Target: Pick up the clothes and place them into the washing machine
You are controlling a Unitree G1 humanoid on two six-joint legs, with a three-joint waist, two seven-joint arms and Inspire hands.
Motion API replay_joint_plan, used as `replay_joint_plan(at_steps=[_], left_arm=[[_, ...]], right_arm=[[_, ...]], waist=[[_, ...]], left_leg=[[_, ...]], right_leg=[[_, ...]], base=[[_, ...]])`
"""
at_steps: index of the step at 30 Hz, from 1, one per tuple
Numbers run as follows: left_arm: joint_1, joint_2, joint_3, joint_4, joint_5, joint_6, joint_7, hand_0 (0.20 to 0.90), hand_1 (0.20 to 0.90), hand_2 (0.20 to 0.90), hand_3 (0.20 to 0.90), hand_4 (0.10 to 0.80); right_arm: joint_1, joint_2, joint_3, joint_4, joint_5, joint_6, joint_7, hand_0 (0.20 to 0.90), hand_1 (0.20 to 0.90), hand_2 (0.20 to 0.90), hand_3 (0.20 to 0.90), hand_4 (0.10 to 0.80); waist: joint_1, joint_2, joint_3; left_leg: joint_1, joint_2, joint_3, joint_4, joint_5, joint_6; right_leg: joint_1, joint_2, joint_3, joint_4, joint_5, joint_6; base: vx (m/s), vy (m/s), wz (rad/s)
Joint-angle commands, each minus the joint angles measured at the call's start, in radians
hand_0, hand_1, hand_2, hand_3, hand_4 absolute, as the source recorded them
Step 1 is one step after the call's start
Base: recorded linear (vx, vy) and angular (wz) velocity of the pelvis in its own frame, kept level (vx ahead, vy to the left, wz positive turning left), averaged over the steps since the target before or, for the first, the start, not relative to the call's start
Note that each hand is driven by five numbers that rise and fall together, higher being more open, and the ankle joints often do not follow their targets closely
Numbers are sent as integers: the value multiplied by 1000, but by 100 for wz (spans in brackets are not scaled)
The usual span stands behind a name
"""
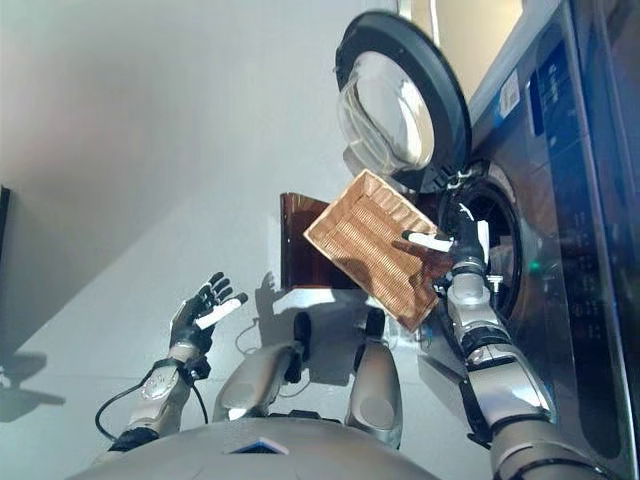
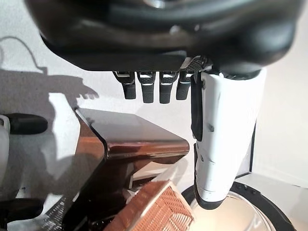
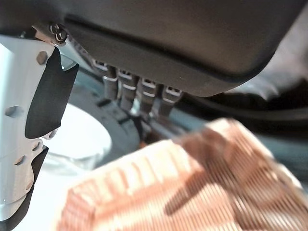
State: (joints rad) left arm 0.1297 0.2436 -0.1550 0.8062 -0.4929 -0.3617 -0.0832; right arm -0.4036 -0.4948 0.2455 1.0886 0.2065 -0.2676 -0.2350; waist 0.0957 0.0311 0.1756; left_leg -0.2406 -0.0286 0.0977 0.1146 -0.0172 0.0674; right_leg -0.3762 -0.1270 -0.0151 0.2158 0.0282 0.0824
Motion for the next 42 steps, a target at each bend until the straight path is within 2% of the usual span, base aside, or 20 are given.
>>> replay_joint_plan(at_steps=[1, 5, 13, 19, 28, 36, 42], left_arm=[[-4, 24, 57, -14, 37, -74, 24, 900, 900, 900, 900, 800], [-12, 19, 68, 19, 51, -73, 38, 900, 900, 900, 900, 800], [-22, 4, 116, 111, 103, -79, 107, 900, 900, 900, 900, 800], [-5, 1, 131, 133, 119, -84, 128, 900, 900, 900, 900, 800], [-15, -10, 117, 190, 115, -81, 143, 900, 900, 900, 900, 800], [-42, -19, 94, 264, 163, -63, 162, 900, 900, 900, 900, 800], [-43, -39, 72, 287, 168, -58, 165, 900, 900, 900, 900, 800]], right_arm=[[52, -78, 9, -85, -106, -34, -22, 900, 900, 900, 900, 800], [124, -53, -18, -123, -121, -37, -10, 900, 900, 900, 900, 800], [380, 131, -136, -212, -53, -66, 0, 900, 900, 900, 900, 800], [466, 197, -146, -221, -89, -64, -23, 900, 900, 900, 900, 800], [499, 272, -147, -218, -7, -82, -8, 900, 900, 900, 900, 800], [467, 306, -104, 2, -61, -45, -26, 900, 900, 900, 900, 800], [465, 344, -90, 68, -47, -42, -33, 900, 900, 900, 900, 800]], waist=[[-9, -35, -83], [-18, -44, -96], [-53, -74, -162], [-64, -80, -197], [-76, -85, -225], [-69, -91, -245], [-65, -91, -255]], left_leg=[[-31, 10, -24, -5, 32, -85], [15, 16, -28, -38, 37, -88], [136, 26, -24, -103, 36, -88], [201, 32, -15, -148, 40, -89], [238, 35, -8, -201, 65, -95], [240, 38, -4, -202, 64, -97], [250, 41, 10, -202, 57, -95]], right_leg=[[66, 3, -19, -76, 17, -17], [108, 9, -29, -98, 15, -13], [214, 22, -48, -133, 6, -2], [265, 29, -51, -151, 1, 6], [291, 36, -58, -164, 9, 15], [310, 44, -61, -204, 25, 16], [324, 52, -49, -232, 39, 17]], base=[[118, -6, -7], [102, -3, 6], [104, 8, -1], [55, 15, -6], [-4, 11, -2], [-24, -1, 2], [1, -5, -4]])
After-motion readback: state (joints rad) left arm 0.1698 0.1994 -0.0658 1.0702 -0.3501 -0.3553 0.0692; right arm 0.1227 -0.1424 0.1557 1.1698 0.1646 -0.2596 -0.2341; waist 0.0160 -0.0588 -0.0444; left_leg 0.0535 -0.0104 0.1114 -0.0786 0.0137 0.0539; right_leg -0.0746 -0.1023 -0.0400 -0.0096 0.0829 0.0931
